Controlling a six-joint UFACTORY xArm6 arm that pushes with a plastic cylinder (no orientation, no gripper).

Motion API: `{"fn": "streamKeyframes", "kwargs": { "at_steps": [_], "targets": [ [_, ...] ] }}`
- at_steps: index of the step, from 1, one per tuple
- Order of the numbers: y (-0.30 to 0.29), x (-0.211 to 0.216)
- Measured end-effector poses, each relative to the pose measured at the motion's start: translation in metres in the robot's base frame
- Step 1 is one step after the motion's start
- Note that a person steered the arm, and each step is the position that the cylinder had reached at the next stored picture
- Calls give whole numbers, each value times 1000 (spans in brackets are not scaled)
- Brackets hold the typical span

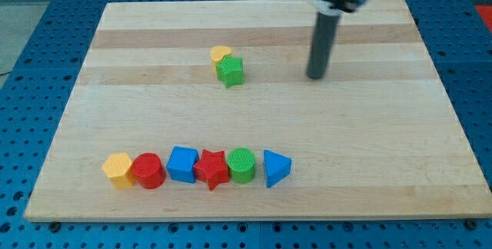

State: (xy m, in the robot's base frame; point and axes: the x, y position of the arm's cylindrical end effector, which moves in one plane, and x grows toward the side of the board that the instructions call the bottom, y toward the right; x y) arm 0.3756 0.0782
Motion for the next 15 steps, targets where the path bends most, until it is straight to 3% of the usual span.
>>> {"fn": "streamKeyframes", "kwargs": {
  "at_steps": [1, 3, 5, 6, 7, 9, 10, 12, 13, 15],
  "targets": [
    [-48, -27],
    [-127, 24],
    [-166, 9],
    [-230, 7],
    [-259, 19],
    [-134, 82],
    [-124, 85],
    [-198, 55],
    [-168, 32],
    [-42, 93]
  ]
}}
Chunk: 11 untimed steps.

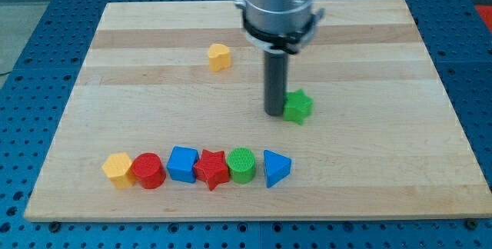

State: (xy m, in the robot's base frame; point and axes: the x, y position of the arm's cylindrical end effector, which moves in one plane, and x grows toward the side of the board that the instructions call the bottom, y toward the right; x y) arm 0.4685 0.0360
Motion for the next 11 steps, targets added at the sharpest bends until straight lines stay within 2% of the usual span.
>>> {"fn": "streamKeyframes", "kwargs": {
  "at_steps": [2, 3, 4, 6, 8, 9, 10, 11],
  "targets": [
    [0, -39],
    [39, -18],
    [63, 30],
    [59, 6],
    [58, 59],
    [59, 69],
    [67, 58],
    [116, 57]
  ]
}}
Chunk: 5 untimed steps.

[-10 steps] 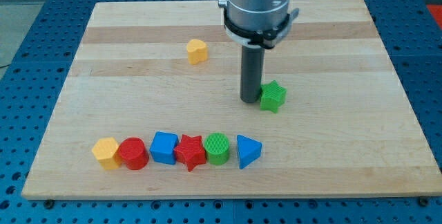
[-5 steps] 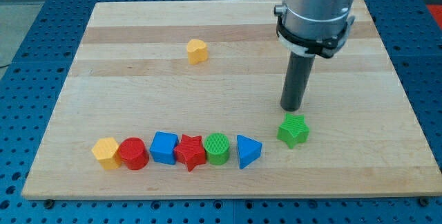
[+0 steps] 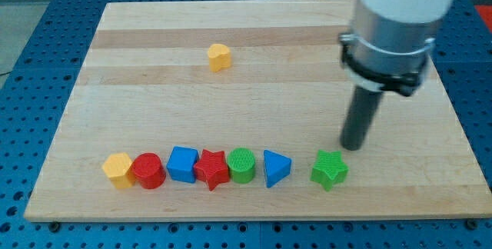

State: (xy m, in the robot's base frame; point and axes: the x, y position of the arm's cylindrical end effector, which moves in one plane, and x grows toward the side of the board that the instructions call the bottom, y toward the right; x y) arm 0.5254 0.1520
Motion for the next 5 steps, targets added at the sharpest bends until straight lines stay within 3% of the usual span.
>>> {"fn": "streamKeyframes", "kwargs": {
  "at_steps": [1, 2, 5],
  "targets": [
    [41, 30],
    [36, 49],
    [-40, 50]
  ]
}}
